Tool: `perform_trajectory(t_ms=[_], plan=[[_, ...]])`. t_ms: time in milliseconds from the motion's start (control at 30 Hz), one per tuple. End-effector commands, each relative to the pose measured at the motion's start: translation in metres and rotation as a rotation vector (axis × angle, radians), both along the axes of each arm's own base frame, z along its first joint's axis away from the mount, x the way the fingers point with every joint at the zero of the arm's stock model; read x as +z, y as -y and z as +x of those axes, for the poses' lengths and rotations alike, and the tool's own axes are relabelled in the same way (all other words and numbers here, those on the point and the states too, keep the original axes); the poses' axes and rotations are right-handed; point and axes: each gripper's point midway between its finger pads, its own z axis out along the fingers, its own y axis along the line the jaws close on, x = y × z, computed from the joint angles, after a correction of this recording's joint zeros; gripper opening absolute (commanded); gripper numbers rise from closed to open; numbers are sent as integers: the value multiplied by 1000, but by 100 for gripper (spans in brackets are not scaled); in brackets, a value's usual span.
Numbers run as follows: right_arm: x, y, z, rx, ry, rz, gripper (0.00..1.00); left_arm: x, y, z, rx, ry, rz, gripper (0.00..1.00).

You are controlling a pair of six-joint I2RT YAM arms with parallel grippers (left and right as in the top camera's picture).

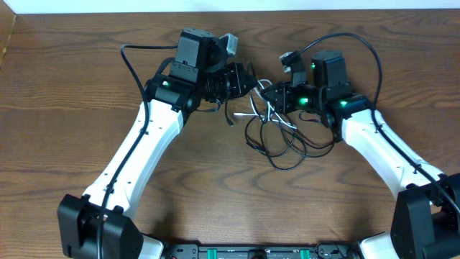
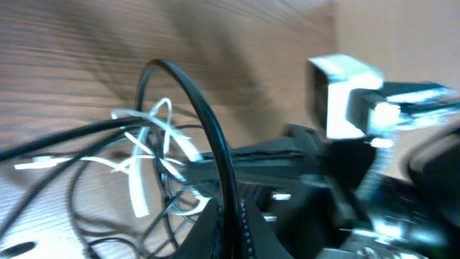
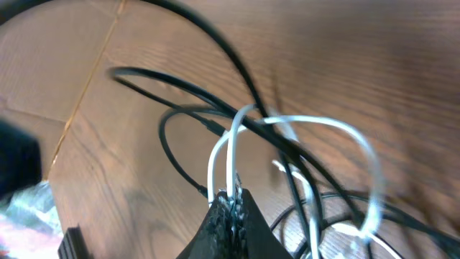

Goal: Untangle cables

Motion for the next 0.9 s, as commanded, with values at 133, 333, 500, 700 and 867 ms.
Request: perform_trajectory(t_ms=[133, 333, 500, 700, 867], plan=[[64, 41, 7, -119, 137, 5, 1, -14, -50, 17, 205, 41, 256, 7], [76, 73, 4, -250, 157, -72, 1, -21, -60, 16, 226, 37, 319, 8], [86, 94, 4, -322, 178, -99, 1, -29, -79, 17, 275, 41, 418, 8], [83, 106, -5, -347, 138, -117, 1, -43, -103, 7, 306, 0, 557, 8], [73, 112, -9, -368, 100, -152, 1, -50, -107, 0, 285, -20, 593, 8]])
